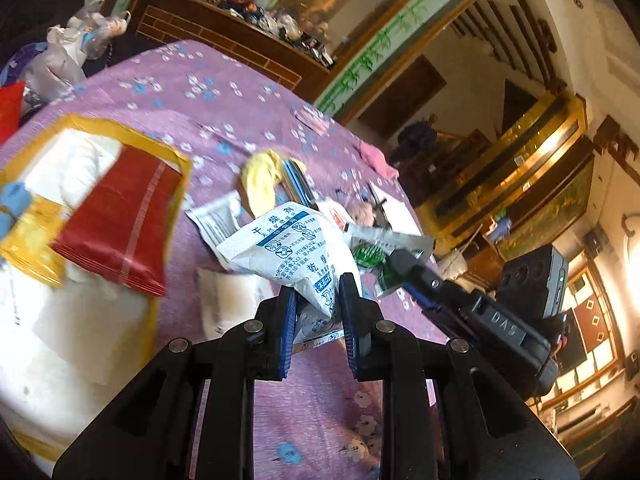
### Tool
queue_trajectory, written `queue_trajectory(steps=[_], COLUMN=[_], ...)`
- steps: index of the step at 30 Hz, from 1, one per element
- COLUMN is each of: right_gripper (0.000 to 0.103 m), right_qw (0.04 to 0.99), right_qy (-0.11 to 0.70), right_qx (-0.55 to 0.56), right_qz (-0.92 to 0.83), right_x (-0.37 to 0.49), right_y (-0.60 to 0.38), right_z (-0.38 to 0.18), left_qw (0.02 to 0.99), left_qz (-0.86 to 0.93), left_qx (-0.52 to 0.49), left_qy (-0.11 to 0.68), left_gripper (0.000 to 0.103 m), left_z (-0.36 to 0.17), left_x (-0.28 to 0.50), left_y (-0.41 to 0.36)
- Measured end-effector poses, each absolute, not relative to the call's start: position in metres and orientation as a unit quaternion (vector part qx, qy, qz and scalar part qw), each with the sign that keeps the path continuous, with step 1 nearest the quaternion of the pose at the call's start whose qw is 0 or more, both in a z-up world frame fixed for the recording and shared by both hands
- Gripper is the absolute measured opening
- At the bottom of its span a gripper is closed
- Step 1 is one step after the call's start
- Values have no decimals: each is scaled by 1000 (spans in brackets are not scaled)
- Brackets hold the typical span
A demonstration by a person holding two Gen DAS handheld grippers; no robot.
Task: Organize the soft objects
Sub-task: 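Carry both packets over the yellow-rimmed box and open both grippers to drop them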
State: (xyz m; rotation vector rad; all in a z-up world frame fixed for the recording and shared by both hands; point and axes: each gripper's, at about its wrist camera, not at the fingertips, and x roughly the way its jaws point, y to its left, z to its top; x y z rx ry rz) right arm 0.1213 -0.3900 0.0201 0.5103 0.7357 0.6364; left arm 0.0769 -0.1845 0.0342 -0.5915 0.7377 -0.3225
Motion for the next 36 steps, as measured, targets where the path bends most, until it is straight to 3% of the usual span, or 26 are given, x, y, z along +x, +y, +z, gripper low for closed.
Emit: queue_trajectory(steps=[16,36], right_gripper=[17,17], right_qw=[832,819], right_qy=[358,388], right_qx=[178,173], right_qz=[385,387], right_x=[124,148], right_y=[-288,-240], right_z=[38,21], left_qw=[899,889], left_qz=[-70,-24], left_qx=[-304,-313], left_qy=[309,333], left_gripper=[20,20], left_z=[46,20], left_x=[52,70], left_y=[-101,-35])
